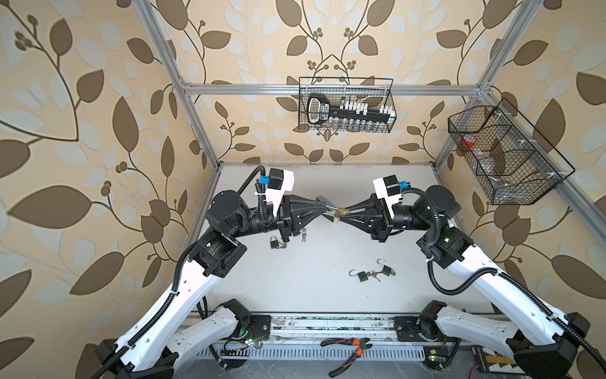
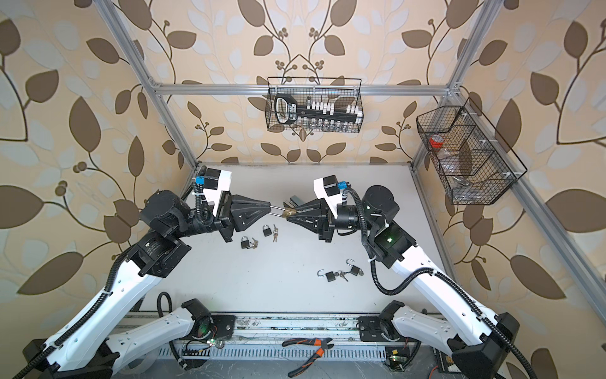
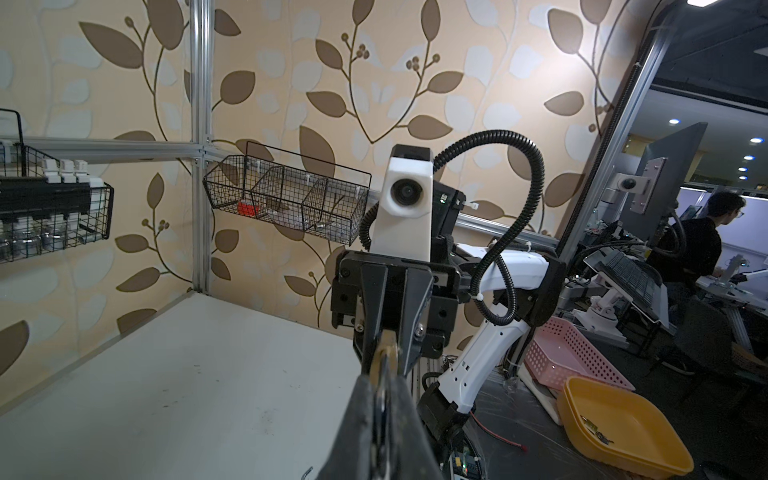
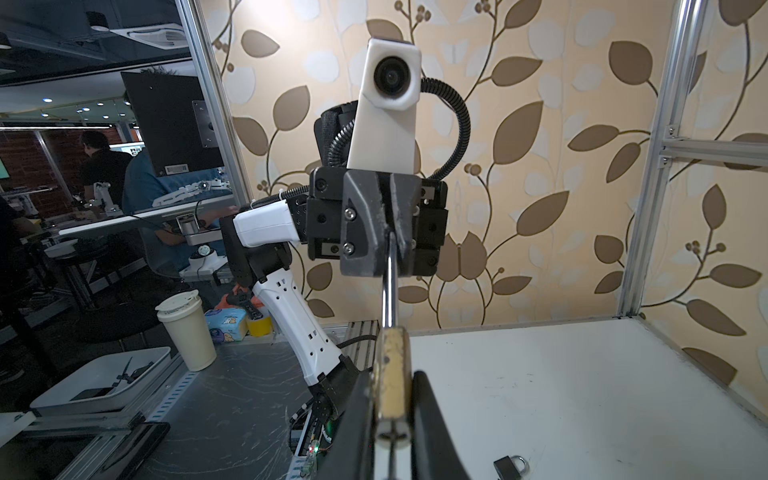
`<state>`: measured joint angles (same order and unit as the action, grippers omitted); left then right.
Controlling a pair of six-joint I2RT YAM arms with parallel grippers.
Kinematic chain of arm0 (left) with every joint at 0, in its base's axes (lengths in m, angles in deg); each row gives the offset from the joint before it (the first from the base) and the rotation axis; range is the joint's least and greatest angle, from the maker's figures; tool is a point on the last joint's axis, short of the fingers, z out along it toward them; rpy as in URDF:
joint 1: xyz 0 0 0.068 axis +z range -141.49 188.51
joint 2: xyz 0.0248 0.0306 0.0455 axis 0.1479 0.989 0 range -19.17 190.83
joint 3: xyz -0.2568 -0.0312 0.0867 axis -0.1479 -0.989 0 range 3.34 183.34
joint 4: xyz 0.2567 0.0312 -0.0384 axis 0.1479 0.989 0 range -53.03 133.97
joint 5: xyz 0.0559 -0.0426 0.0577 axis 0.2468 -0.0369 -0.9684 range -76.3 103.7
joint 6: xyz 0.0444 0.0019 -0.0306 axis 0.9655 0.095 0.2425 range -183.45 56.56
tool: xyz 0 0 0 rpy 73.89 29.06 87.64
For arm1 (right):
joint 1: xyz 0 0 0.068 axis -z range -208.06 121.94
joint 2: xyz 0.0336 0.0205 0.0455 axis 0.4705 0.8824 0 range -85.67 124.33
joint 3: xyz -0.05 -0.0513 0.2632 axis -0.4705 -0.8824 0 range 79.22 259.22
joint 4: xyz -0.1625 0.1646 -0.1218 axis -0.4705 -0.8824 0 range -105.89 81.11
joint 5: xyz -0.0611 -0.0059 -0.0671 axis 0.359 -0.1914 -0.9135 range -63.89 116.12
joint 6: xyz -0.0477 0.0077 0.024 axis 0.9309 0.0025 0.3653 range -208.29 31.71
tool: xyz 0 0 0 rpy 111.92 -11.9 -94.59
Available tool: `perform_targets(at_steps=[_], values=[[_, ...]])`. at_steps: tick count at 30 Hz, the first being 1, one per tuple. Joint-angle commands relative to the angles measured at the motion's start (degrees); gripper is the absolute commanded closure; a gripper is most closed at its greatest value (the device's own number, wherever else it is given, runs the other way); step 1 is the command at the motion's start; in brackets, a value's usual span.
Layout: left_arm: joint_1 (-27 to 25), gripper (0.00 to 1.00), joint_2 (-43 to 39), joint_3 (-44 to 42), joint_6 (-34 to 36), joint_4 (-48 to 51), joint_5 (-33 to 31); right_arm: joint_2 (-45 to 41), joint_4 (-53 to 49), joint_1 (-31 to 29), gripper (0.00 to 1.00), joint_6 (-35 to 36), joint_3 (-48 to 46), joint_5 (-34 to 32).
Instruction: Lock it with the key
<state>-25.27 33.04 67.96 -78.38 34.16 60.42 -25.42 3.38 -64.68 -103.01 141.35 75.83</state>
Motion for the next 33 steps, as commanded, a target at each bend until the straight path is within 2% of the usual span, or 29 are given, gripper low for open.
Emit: perform_targets(at_steps=[1,3,5,13,21,25,33], values=[[-0.34,0.68,0.24,1.16,0.61,2.19,1.05,-1.61,0.89,-0.03,1.00,0.15,0.20,-0.17],[-0.39,0.56,-0.57,0.96,0.85,2.30,-0.74,-2.22,-0.42,-0.07,1.00,1.02,0.10,-0.34],[-0.36,0.50,-1.05,0.99,1.18,2.75,-1.45,-2.50,-2.08,-0.01,1.00,1.94,0.42,-0.48],[-0.37,0.50,-1.51,0.95,1.53,2.02,1.62,-2.88,-6.78,1.60,1.00,2.14,2.21,-0.31],[-0.34,0.62,-1.84,1.13,2.39,3.12,1.12,-3.38,-9.37,2.52,1.00,2.77,3.13,0.80],[-0.38,0.66,-1.67,1.29,2.39,3.42,0.92,-3.43,-9.28,2.53,1.00,2.85,3.39,1.64],[-0.41,0.85,-0.46,1.42,2.11,3.13,1.91,-3.14,-8.89,2.59,1.00,2.79,3.35,2.69]])
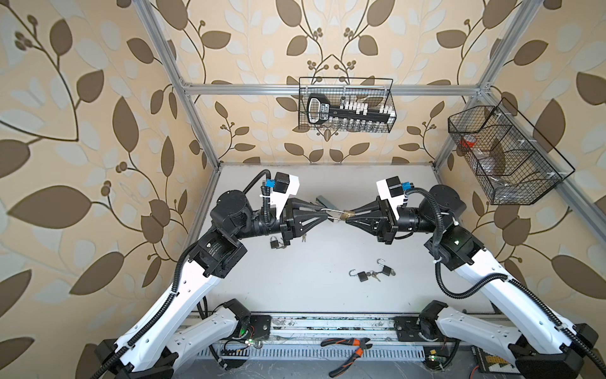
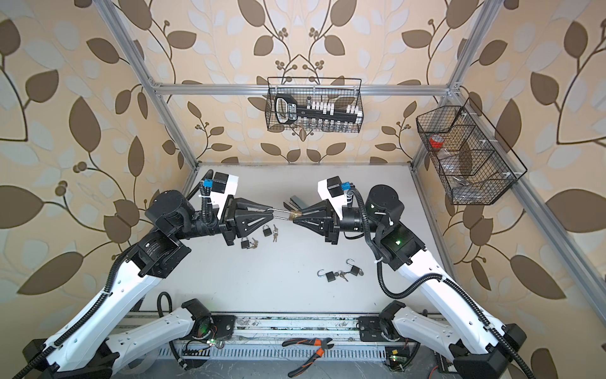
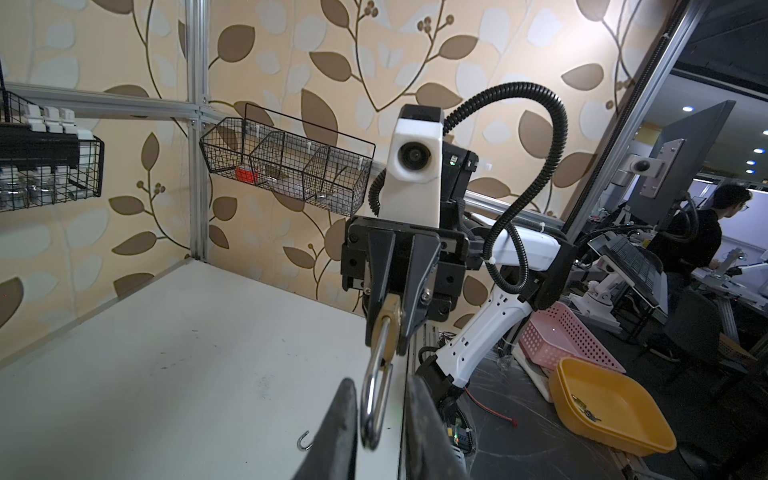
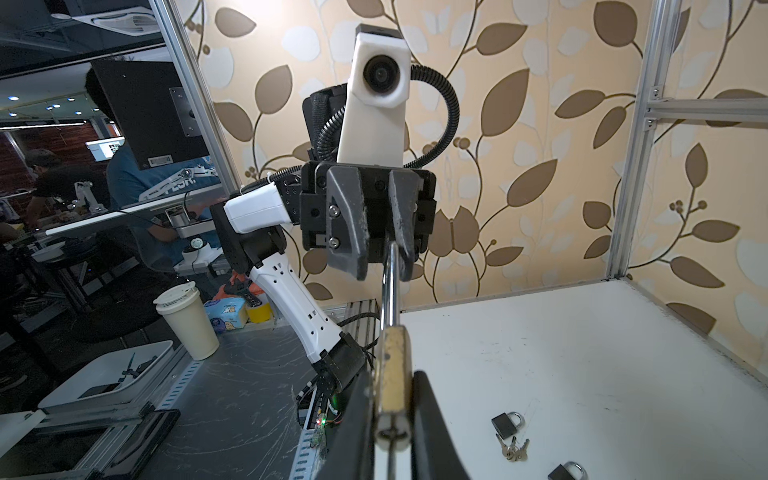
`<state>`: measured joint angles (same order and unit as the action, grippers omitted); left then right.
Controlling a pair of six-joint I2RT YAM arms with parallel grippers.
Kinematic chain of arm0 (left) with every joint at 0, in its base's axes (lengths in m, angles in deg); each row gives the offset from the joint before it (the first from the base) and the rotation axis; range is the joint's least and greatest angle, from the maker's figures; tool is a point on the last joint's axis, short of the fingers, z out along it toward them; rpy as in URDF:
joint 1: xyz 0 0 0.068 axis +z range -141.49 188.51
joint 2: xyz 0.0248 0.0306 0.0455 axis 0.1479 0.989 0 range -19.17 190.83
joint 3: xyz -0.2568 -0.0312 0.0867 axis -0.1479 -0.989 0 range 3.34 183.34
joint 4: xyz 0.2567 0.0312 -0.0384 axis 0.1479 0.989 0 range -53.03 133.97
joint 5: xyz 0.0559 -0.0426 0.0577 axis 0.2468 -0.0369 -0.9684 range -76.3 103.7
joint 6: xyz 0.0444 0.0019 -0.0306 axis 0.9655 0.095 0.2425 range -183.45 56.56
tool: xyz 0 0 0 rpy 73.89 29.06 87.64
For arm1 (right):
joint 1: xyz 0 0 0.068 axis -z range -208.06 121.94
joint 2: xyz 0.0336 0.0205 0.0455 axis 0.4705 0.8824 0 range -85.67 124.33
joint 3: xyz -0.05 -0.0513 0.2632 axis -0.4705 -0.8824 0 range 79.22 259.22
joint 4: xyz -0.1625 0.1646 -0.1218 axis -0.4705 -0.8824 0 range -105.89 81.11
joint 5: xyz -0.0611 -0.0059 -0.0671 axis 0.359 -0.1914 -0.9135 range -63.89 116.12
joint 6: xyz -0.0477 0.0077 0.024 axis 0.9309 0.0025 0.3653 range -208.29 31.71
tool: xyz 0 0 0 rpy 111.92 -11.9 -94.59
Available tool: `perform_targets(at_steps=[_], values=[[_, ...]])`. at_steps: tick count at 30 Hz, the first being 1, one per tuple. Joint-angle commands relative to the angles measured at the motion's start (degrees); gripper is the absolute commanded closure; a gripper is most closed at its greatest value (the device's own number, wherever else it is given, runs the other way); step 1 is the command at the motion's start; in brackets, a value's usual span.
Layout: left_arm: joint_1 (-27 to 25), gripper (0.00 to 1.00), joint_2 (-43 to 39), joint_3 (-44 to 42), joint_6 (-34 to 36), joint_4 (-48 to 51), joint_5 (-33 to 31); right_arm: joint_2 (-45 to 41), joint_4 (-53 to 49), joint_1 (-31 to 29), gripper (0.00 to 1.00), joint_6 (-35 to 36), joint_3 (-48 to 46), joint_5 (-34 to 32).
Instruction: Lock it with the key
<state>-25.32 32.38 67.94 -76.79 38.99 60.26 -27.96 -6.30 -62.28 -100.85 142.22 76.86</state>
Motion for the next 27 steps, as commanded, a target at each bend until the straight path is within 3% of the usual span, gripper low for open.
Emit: perform_targets(at_steps=[1,3,8,13,20,27], values=[[-0.33,0.90,0.37,1.45,0.43,-1.84,2.27,-0.66,0.85,0.19,1.00,0.61,2.48,1.63],[-0.28,1.00,0.41,1.33,0.33,-2.02,2.22,-0.67,0.93,0.18,1.00,0.74,2.48,1.55],[-0.42,1.00,1.33,1.87,0.97,-1.22,2.75,0.29,1.65,0.11,1.00,-0.17,3.24,1.66],[-2.18,1.00,7.47,2.76,-0.88,-3.01,9.22,4.35,9.24,-2.20,1.00,-4.51,5.11,1.95],[-2.49,1.00,7.61,0.29,-1.43,-3.49,9.68,5.67,12.56,-3.05,1.00,-5.29,5.87,-0.21],[-0.25,1.00,2.97,-0.45,-0.19,-1.54,5.95,2.13,11.63,-0.12,1.00,-4.63,1.76,-2.21]])
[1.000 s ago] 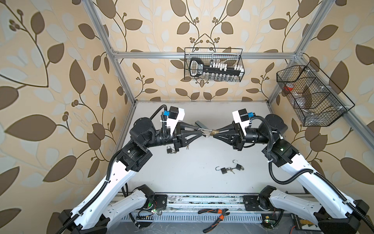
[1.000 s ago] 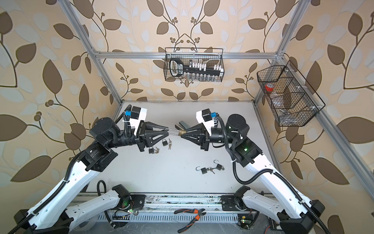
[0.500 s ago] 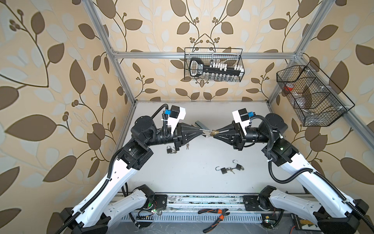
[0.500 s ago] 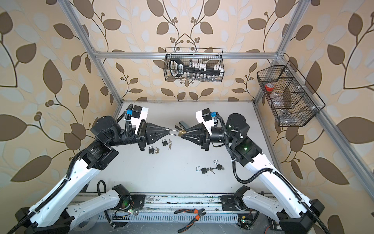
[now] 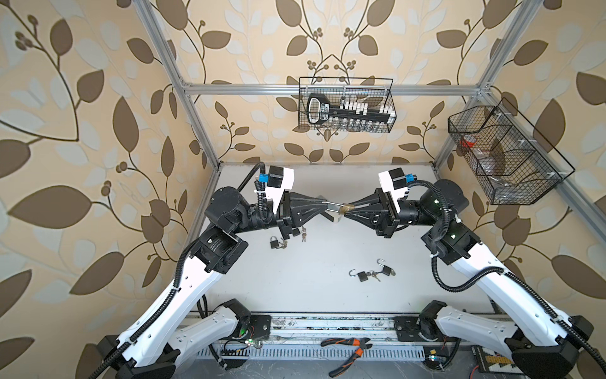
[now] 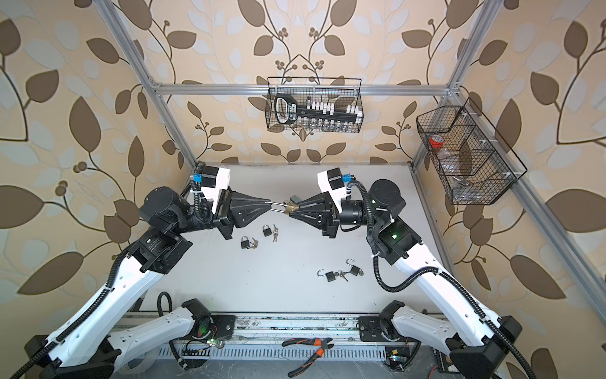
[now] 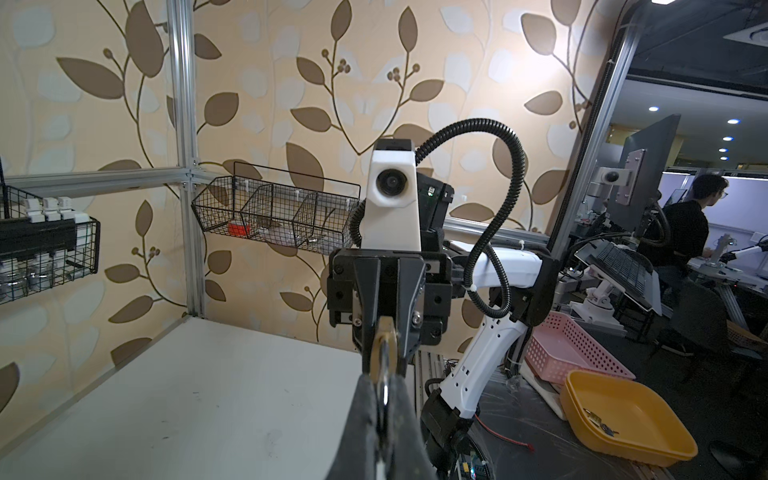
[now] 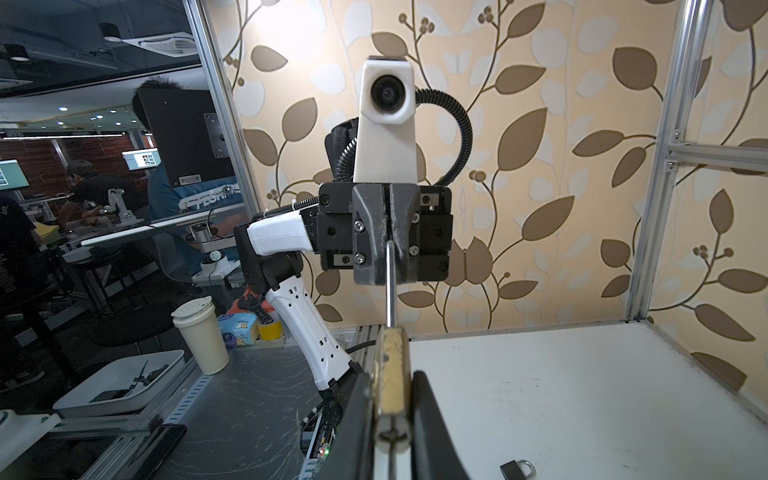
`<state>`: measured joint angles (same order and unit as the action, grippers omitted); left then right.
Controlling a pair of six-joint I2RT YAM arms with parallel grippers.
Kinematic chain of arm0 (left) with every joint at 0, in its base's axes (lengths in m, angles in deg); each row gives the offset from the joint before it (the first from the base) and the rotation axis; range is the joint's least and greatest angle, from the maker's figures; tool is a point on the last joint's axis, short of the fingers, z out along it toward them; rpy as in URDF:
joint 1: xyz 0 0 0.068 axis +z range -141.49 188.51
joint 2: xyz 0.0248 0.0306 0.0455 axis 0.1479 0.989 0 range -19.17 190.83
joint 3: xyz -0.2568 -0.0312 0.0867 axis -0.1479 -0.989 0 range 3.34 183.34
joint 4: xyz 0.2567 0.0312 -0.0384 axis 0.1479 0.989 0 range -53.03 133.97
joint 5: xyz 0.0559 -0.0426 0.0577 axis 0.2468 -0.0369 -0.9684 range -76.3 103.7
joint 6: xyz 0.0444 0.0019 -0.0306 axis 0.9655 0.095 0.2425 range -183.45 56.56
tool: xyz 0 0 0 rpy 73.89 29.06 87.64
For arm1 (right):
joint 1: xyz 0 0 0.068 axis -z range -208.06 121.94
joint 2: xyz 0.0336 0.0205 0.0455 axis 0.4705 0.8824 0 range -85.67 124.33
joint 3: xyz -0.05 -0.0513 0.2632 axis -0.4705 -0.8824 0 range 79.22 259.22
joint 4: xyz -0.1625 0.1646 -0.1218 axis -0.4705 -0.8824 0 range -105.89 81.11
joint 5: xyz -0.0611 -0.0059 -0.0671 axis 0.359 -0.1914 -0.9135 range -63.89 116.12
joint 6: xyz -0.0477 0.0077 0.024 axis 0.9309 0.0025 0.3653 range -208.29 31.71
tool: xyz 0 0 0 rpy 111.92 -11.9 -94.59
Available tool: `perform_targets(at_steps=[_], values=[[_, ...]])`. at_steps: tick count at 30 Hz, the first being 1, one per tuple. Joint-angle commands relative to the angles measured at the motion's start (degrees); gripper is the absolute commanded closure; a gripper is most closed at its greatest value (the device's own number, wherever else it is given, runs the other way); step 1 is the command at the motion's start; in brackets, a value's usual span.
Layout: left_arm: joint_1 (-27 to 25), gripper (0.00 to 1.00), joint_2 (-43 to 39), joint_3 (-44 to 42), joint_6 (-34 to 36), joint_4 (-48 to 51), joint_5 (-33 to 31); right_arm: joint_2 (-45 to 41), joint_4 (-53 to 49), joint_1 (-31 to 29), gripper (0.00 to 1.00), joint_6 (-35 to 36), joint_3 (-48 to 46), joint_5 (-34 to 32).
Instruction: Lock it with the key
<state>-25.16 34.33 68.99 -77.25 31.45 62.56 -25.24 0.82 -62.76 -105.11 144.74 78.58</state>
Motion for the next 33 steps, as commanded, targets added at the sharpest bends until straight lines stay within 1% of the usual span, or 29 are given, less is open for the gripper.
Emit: perform_targets(at_steps=[1,4,7,8,10,11,13,15,18,21,24,26,28,29,33], values=[[-0.06,1.00,1.08,-1.16,-0.08,5.78,4.22,-1.00,4.47,0.67,1.00,-0.22,-1.08,-4.61],[-0.02,1.00,2.16,-0.22,-0.44,5.78,5.99,-0.76,3.93,0.64,1.00,0.52,-1.24,-5.34],[-0.01,1.00,3.19,0.89,0.30,7.58,5.48,-0.16,0.93,0.64,1.00,2.70,-1.31,-6.24],[-0.05,0.92,3.21,1.40,1.10,8.92,4.72,-0.26,0.08,0.61,1.00,3.20,-1.62,-6.80],[0.09,0.58,2.73,2.55,2.91,11.93,1.81,-0.30,-3.12,0.66,1.00,4.91,-1.61,-7.44],[0.05,0.48,2.33,3.00,3.62,13.54,-0.13,-0.54,-4.35,0.68,1.00,5.42,-1.78,-7.96],[0.61,0.31,1.42,3.76,5.06,16.98,-3.99,-1.28,-6.36,0.67,1.00,5.85,-2.44,-10.12],[2.37,0.23,1.10,3.92,4.76,19.00,-5.86,-1.71,-8.92,0.68,1.00,6.01,-2.41,-13.00],[8.07,0.17,1.00,1.89,0.66,16.82,-2.95,-1.32,-13.42,0.77,1.00,6.78,-2.16,-15.86],[13.37,0.16,1.30,-0.30,-3.75,12.47,0.90,-1.51,-13.86,0.89,1.00,7.47,-3.64,-18.68],[14.41,0.15,1.27,-1.12,-3.43,11.71,1.35,-0.51,-15.24,0.95,1.00,11.14,-3.22,-16.98],[14.66,0.16,1.48,-1.48,-3.48,10.77,3.00,0.80,-16.28,0.99,1.00,12.31,-2.20,-15.54],[14.86,0.16,1.20,-2.04,-2.98,10.17,4.11,2.03,-16.58,1.14,1.00,11.41,-1.56,-16.45],[15.01,0.16,0.80,-2.47,-2.68,9.93,4.22,2.62,-16.70,1.94,1.00,11.37,-1.26,-14.29],[15.21,0.17,-0.17,-3.52,-1.35,9.49,5.85,3.86,-13.45,6.40,1.00,8.32,-0.47,-1.26]])
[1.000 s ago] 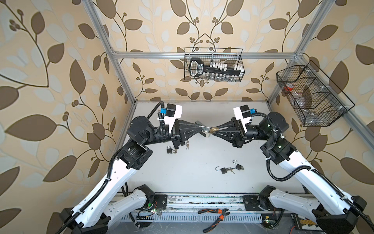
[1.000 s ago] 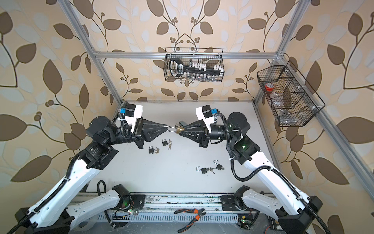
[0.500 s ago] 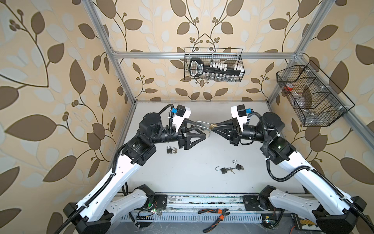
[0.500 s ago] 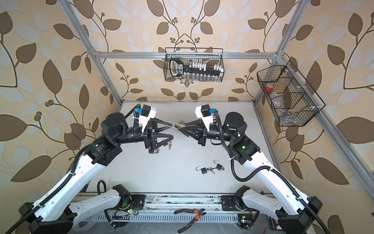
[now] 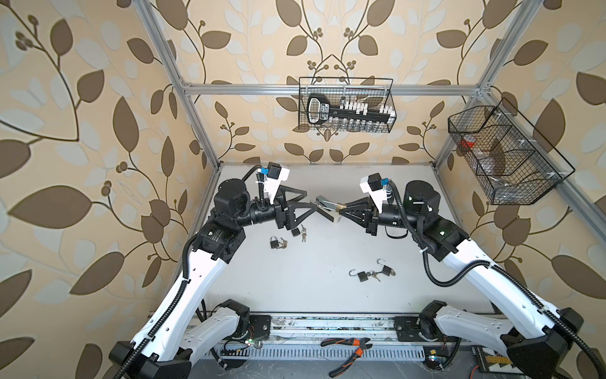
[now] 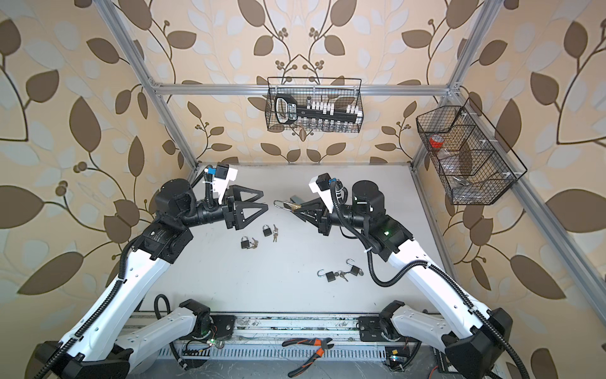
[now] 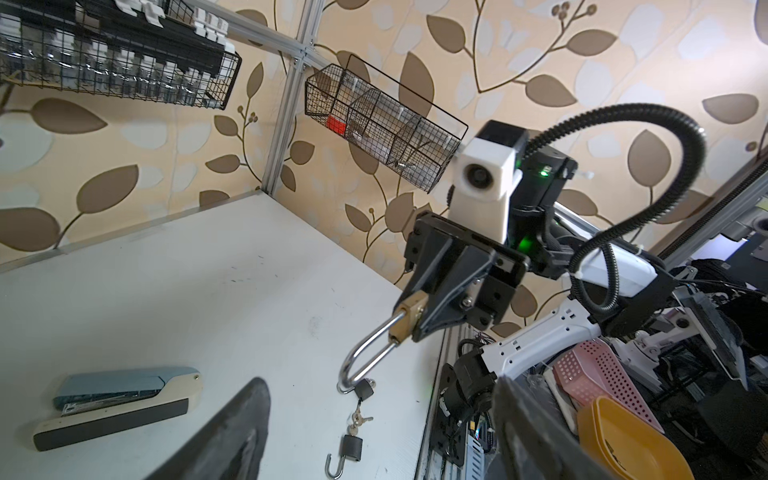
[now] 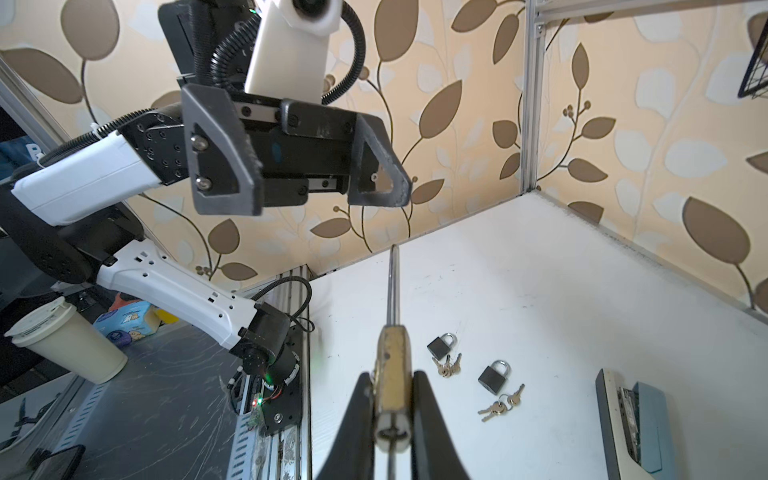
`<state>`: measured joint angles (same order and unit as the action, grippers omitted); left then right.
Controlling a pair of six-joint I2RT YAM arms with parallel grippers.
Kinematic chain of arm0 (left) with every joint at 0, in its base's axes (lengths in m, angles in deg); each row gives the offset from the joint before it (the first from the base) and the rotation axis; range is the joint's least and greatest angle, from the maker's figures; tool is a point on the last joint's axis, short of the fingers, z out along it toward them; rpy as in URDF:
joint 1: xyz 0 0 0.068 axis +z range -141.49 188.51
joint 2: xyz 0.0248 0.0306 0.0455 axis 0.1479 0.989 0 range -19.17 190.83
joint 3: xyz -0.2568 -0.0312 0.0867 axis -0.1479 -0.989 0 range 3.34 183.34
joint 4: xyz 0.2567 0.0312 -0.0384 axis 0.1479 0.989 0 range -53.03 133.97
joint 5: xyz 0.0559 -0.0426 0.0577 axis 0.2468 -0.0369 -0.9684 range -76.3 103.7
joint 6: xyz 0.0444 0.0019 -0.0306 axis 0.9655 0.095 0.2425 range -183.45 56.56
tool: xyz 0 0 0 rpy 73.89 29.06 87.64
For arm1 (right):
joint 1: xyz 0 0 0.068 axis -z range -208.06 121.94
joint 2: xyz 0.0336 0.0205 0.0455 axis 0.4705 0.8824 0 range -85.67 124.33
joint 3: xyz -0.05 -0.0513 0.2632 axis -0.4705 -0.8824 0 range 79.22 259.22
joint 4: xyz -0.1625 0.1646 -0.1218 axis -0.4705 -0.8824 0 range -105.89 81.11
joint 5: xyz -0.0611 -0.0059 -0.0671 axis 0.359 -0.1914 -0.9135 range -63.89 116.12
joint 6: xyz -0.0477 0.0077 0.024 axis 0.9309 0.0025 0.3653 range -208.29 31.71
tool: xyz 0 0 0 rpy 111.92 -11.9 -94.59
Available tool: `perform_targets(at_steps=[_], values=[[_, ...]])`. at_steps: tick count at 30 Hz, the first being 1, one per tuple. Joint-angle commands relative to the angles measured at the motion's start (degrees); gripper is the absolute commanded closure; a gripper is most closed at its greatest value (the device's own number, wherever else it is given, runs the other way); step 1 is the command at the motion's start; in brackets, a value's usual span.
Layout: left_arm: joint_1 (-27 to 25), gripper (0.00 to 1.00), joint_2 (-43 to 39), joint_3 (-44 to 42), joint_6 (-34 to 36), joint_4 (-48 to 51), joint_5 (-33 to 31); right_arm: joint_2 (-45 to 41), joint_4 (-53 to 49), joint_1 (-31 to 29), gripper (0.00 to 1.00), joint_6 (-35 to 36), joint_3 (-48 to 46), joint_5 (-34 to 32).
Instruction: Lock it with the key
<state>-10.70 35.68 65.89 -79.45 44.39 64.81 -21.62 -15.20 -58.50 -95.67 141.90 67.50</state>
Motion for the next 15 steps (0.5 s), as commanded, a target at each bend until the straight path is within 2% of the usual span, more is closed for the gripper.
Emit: perform_targets(at_steps=[1,3,9,12,15], values=[[0.74,0.17,-1.37,-0.49,0.80,-3.72,4.48,0.54,3.35,2.87,1.00,-1.70,2.41,12.15],[0.74,0.17,-0.82,-0.24,0.73,-3.91,6.10,0.86,4.48,3.64,1.00,-1.73,2.22,16.44],[0.74,0.16,0.12,0.07,0.56,-4.84,9.24,1.01,8.91,3.80,1.00,-2.53,1.05,22.58],[0.66,0.21,0.65,-0.55,-0.50,-6.86,10.67,1.40,14.67,3.78,1.00,-6.67,0.03,24.70],[0.49,0.28,1.17,-1.19,-2.39,-9.55,12.04,2.67,15.74,3.72,1.00,-8.26,0.86,25.67]])
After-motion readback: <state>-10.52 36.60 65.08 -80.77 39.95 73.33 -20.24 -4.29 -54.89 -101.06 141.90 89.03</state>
